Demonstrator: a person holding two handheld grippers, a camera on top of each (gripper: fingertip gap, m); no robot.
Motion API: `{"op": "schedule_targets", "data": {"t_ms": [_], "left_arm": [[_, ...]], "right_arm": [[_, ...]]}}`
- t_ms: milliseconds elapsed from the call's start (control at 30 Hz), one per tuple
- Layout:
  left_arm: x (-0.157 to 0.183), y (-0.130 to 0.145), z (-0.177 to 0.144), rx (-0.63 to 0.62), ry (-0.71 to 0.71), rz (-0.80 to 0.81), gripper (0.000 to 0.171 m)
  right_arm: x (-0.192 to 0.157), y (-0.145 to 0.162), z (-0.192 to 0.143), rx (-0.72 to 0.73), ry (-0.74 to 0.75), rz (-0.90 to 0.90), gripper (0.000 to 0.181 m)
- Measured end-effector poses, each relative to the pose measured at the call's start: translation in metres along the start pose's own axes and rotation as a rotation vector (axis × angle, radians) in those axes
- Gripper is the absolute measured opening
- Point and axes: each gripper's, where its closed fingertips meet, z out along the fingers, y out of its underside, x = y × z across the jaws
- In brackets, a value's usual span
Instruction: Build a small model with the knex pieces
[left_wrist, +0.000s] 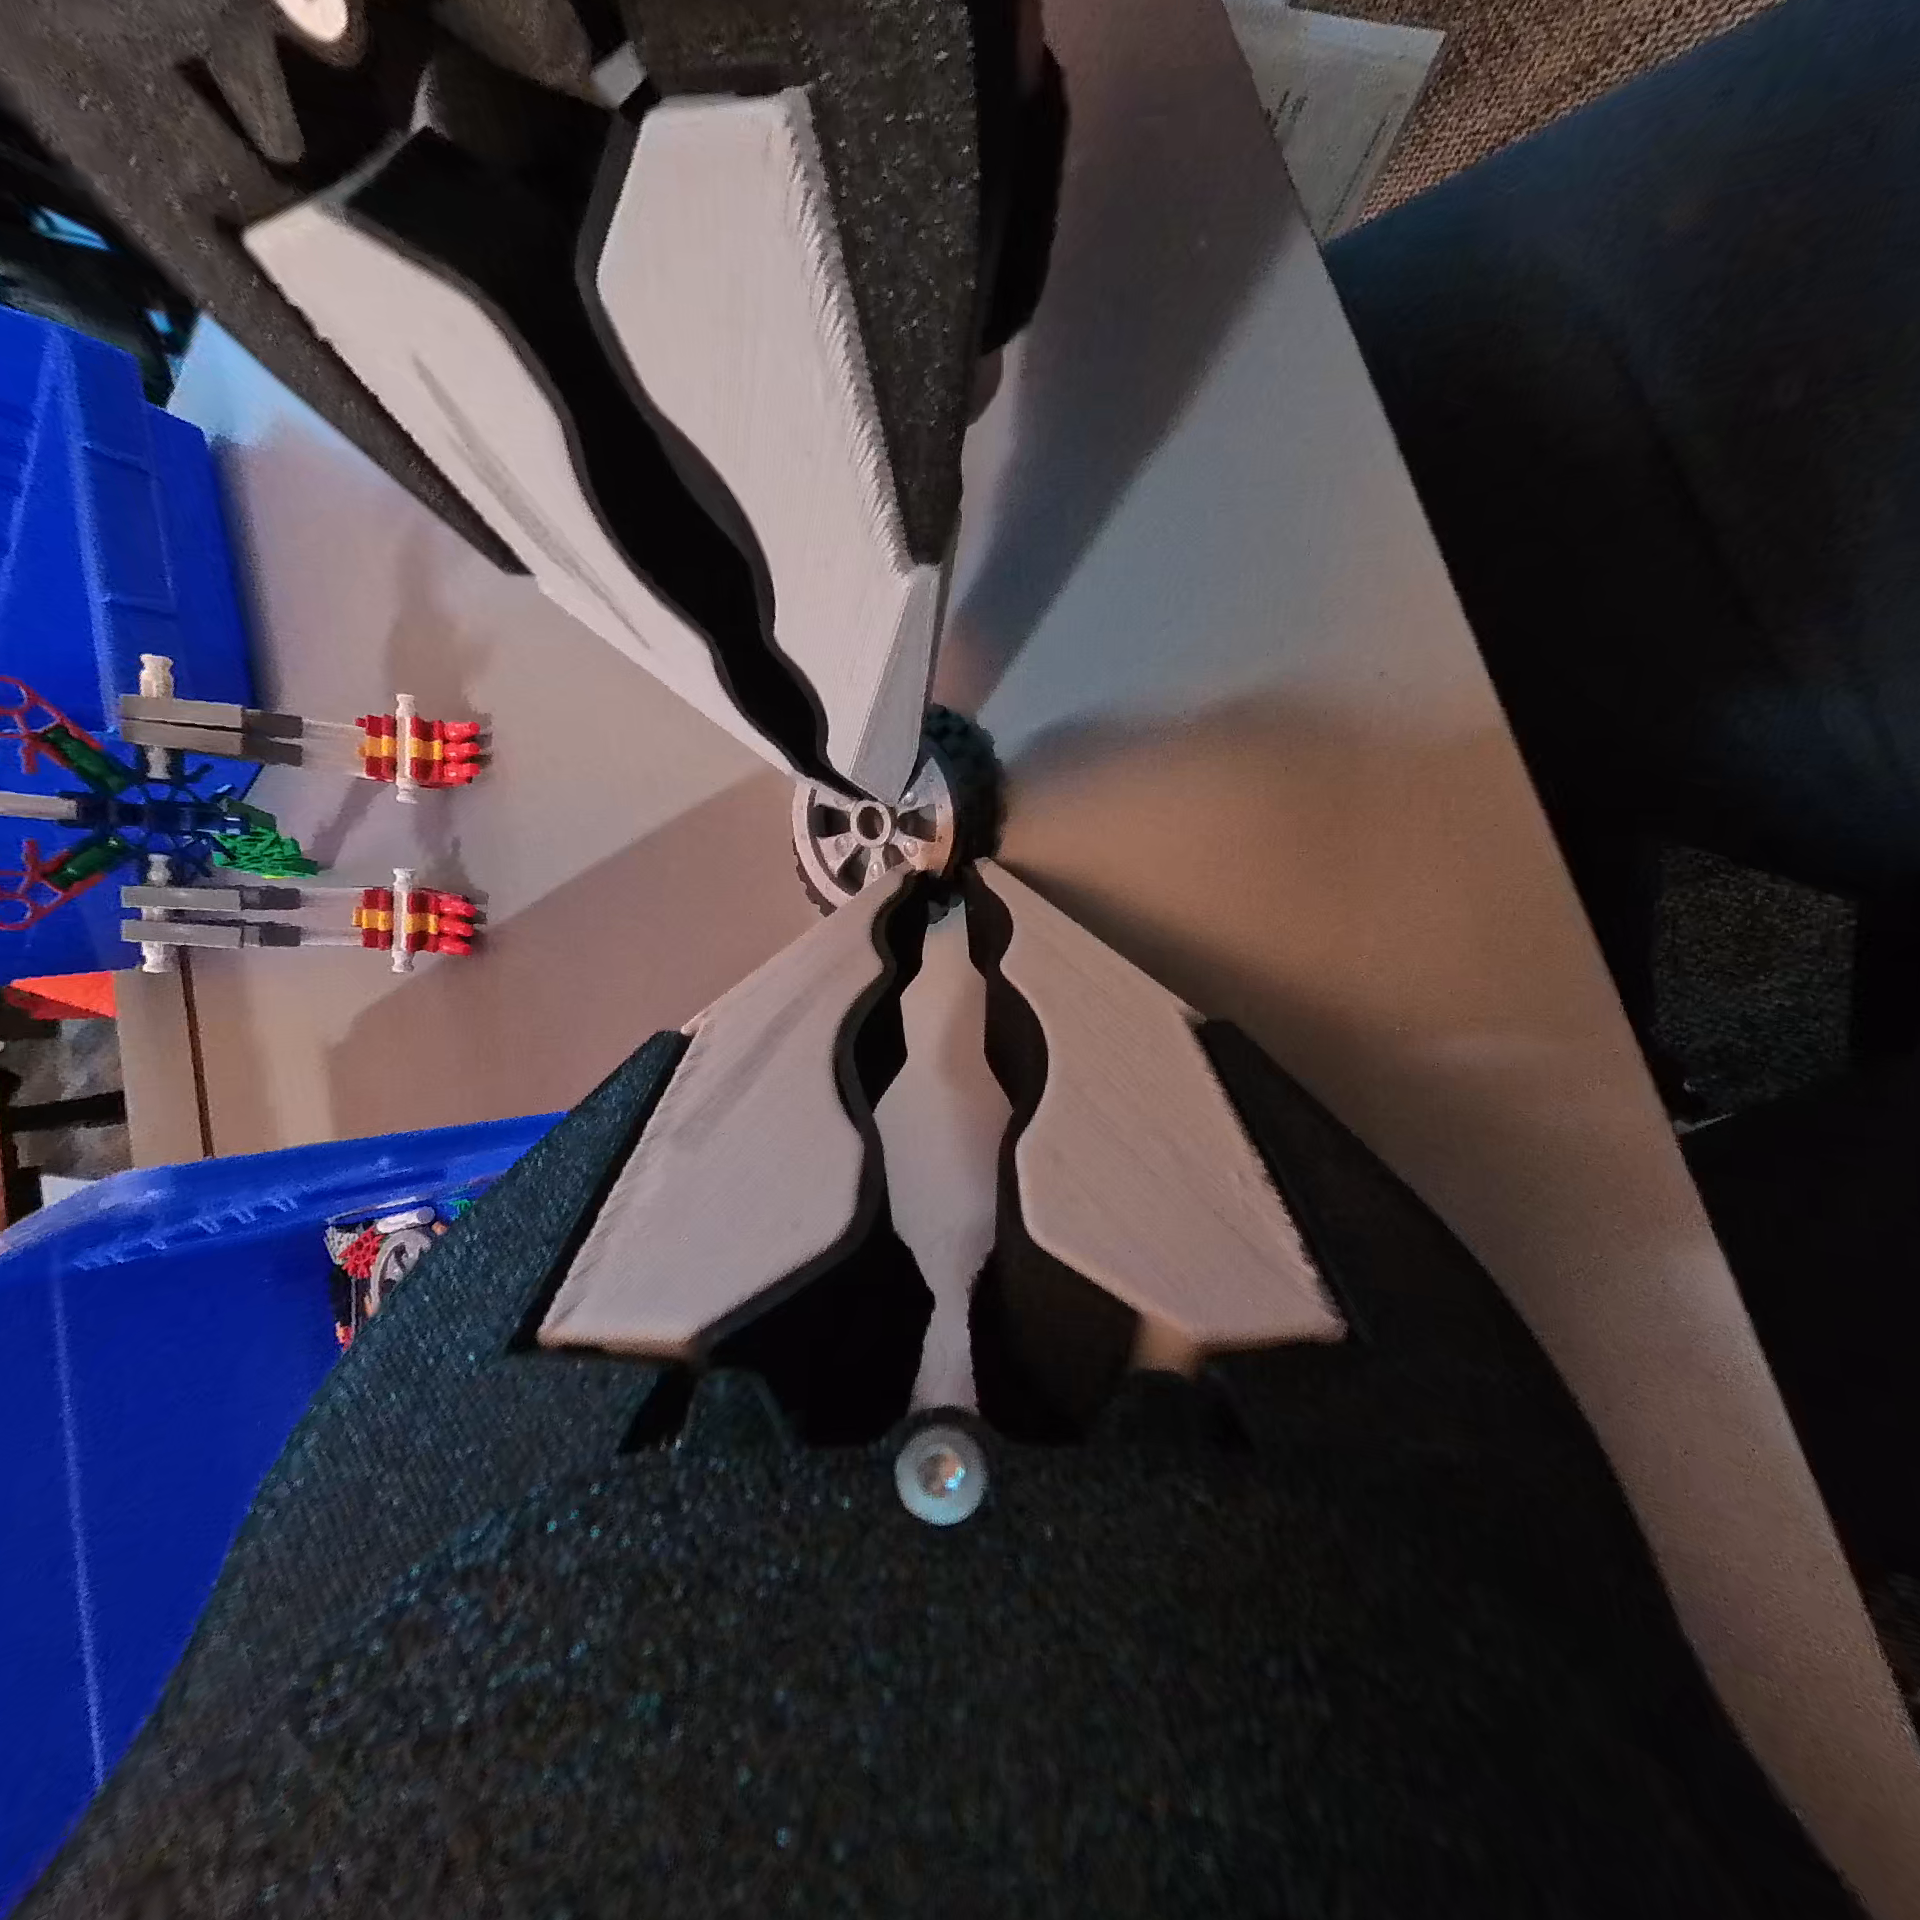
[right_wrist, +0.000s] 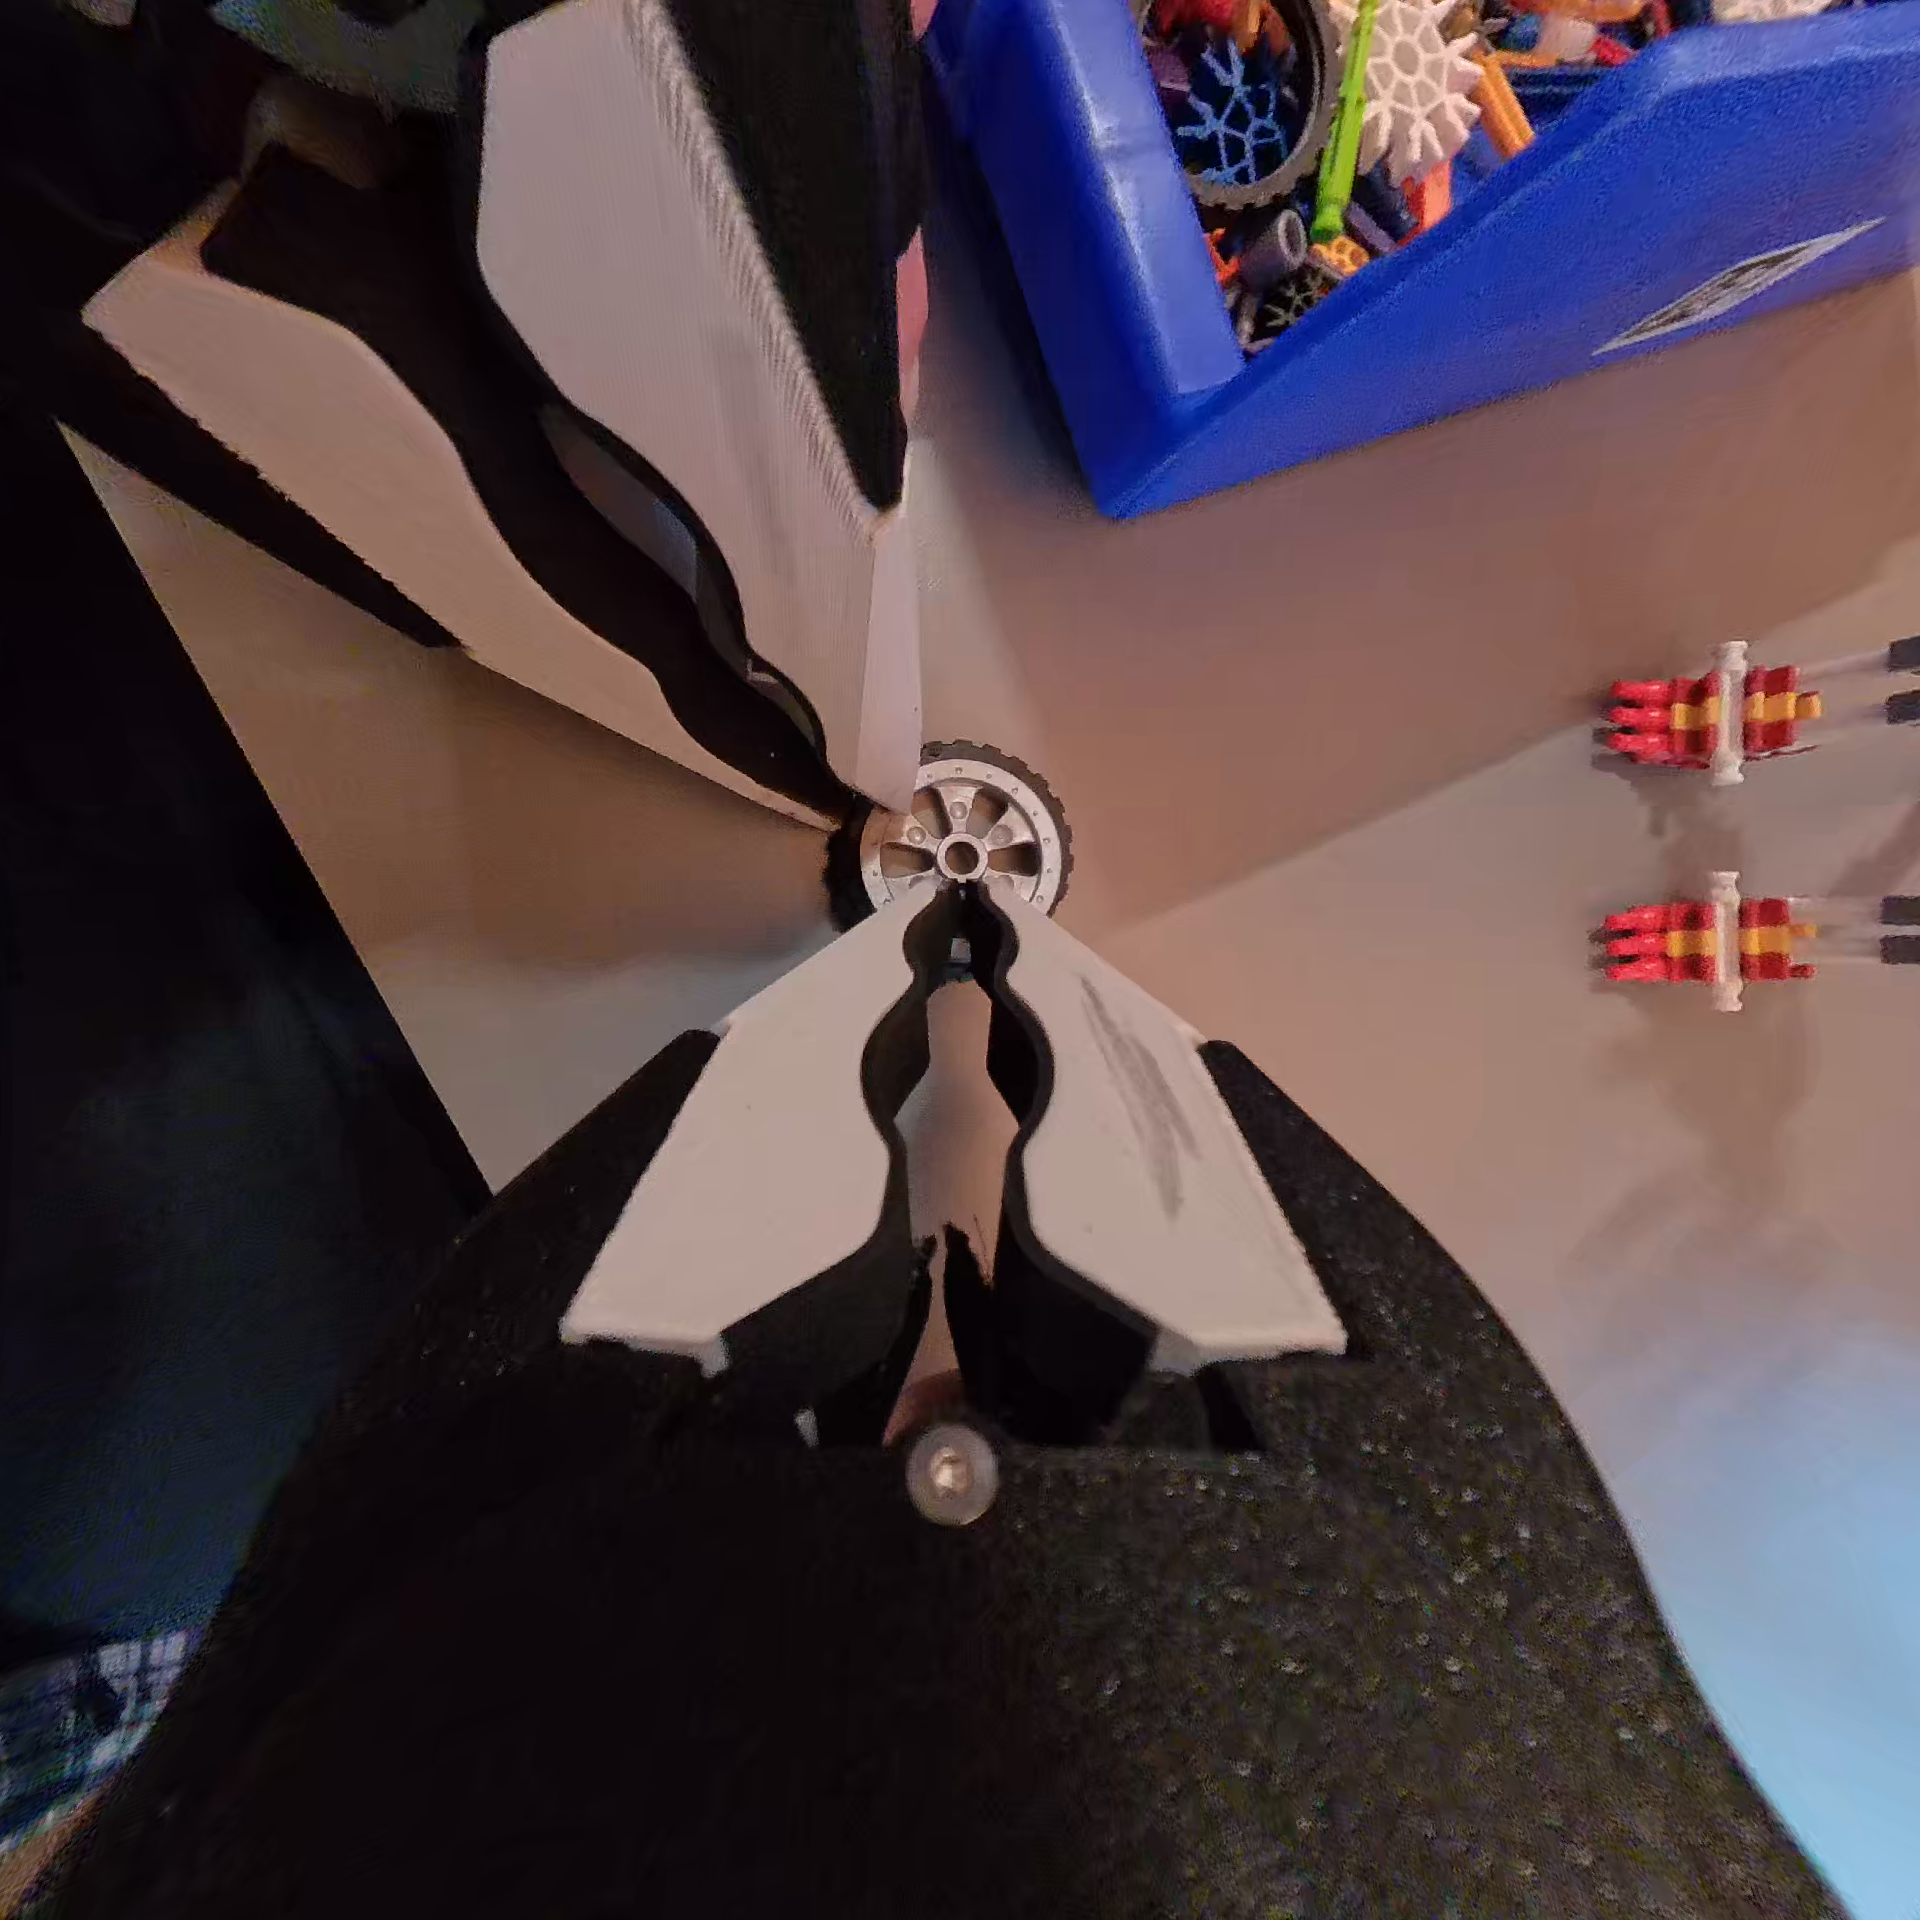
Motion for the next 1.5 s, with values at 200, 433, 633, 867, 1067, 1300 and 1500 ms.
{"op": "schedule_targets", "data": {"t_ms": [200, 433, 633, 867, 1067, 1300, 1500], "left_arm": [[0.000, 0.002, -0.001, -0.010, -0.002, -0.005, 0.006], [-0.001, 0.005, -0.002, -0.022, 0.002, -0.006, 0.006], [-0.001, 0.006, -0.003, -0.028, 0.014, -0.021, 0.006], [0.000, 0.006, -0.005, -0.023, 0.035, -0.063, 0.007], [-0.001, 0.002, -0.007, 0.005, 0.025, -0.085, 0.014], [0.005, -0.006, -0.004, 0.046, 0.071, -0.195, 0.011], [0.007, -0.007, -0.005, 0.048, 0.068, -0.212, 0.010]], "right_arm": [[0.001, -0.001, 0.001, 0.072, 0.032, 0.045, 0.000], [0.002, -0.003, 0.003, 0.172, 0.048, 0.145, 0.000], [0.002, -0.004, 0.003, 0.231, 0.007, 0.272, 0.001], [0.003, -0.004, 0.003, 0.223, -0.035, 0.366, 0.001], [0.003, -0.005, 0.000, 0.211, -0.020, 0.312, 0.002], [0.003, -0.004, -0.003, 0.205, -0.060, 0.289, 0.003], [0.009, -0.004, -0.014, 0.237, -0.067, 0.362, 0.007]]}}
